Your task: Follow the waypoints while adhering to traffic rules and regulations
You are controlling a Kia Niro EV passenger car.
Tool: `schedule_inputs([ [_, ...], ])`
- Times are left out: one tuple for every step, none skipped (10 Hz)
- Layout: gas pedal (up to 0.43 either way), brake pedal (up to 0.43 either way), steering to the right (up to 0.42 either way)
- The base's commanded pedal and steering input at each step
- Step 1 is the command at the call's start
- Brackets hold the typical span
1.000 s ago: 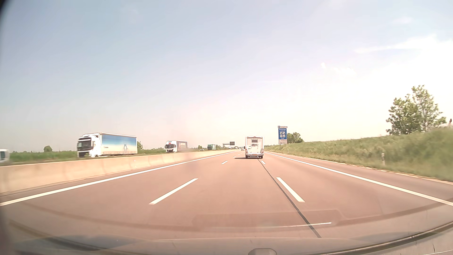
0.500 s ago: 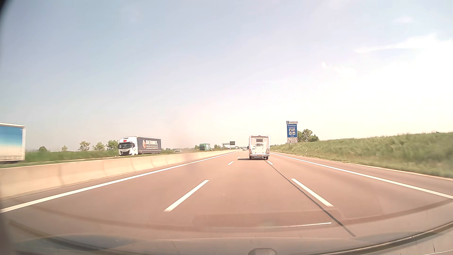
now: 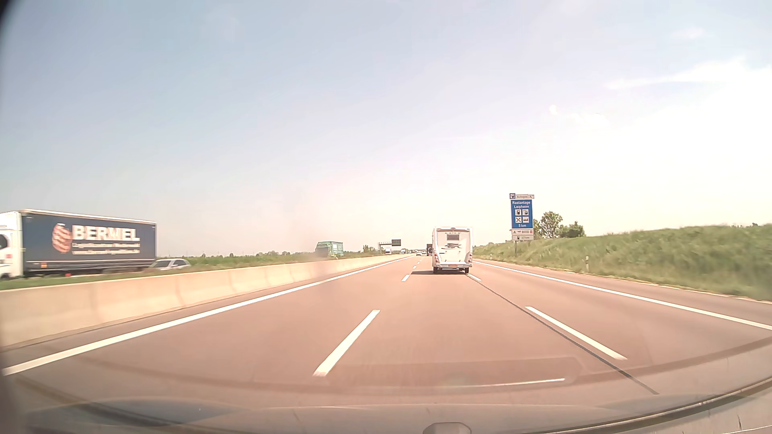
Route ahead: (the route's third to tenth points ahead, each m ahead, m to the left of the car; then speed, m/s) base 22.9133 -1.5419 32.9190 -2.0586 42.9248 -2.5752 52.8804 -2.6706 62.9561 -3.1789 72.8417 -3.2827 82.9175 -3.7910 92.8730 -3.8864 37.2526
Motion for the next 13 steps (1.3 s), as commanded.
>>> schedule_inputs([
  [0.339,0.0,-0.002],
  [0.339,0.0,-0.002],
  [0.35,0.0,-0.002],
  [0.35,0.0,-0.002],
  [0.35,0.0,-0.001],
  [0.35,0.0,-0.001],
  [0.35,0.0,0.0],
  [0.35,0.0,0.0],
  [0.35,0.0,0.001],
  [0.35,0.0,0.001],
  [0.35,0.0,0.001],
  [0.35,0.0,0.002],
  [0.35,0.0,0.001],
])
